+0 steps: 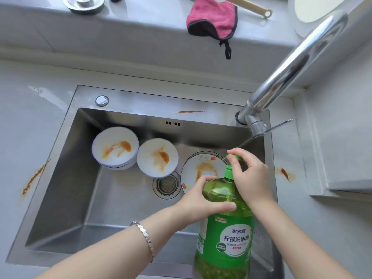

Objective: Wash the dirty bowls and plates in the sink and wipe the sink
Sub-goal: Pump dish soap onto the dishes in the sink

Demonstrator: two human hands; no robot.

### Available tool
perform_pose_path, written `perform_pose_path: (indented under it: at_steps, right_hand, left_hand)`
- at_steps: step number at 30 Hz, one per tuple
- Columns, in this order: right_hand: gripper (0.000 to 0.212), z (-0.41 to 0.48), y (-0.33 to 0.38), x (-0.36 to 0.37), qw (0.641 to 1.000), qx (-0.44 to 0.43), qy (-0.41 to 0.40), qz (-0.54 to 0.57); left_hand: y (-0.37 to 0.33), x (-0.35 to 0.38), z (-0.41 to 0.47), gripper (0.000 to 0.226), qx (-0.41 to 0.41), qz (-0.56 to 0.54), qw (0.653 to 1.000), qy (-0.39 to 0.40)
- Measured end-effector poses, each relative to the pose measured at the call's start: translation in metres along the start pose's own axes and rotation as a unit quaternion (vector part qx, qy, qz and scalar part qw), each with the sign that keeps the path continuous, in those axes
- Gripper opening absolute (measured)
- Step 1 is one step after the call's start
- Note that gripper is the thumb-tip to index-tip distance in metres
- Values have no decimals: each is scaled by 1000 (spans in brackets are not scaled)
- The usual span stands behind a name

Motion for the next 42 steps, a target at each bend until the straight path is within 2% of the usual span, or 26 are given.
perform_pose_path:
  at_steps: [6, 12, 15, 21, 26, 31, 34, 39, 42]
  right_hand:
    - [11, -1, 0, 0, 1000, 8, 12, 6]
    - [16, -3, 6, 0, 995, 41, 4, 95]
    - [20, -6, 25, 14, 991, 28, -5, 129]
    - [17, -5, 70, 67, 985, 11, 10, 172]
    - [18, -3, 96, 107, 988, 17, 17, 152]
    - [17, 0, 94, 117, 993, 35, 12, 114]
    - [14, 1, 92, 121, 994, 41, 10, 102]
    - [13, -2, 83, 126, 995, 46, 36, 84]
    - [13, 0, 79, 127, 992, 59, 45, 99]
  left_hand:
    - [1, 1, -1, 66, 6, -6, 1000, -9]
    - [2, -5, -12, 69, 29, -17, 999, -36]
    - [8, -24, -21, 75, 33, -16, 998, -53]
    - [24, -89, -48, 66, 27, -9, 995, -95]
    - [38, -129, -56, 62, 16, -18, 994, -106]
    - [45, -130, -48, 81, 12, -31, 994, -101]
    - [46, -133, -44, 85, 9, -36, 994, -100]
    - [47, -136, -38, 86, -5, -29, 996, -89]
    - [48, -136, -38, 79, -6, -38, 995, -88]
Point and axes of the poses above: each hand's wrist, its own z-axis towards the middle knuckle, its own x-axis out of the palm, y = z × x, the point moved 2 cm from there along z, towards the middle knuckle, and after that the axes turned 10 degrees about -x, right-handed, at the moved point
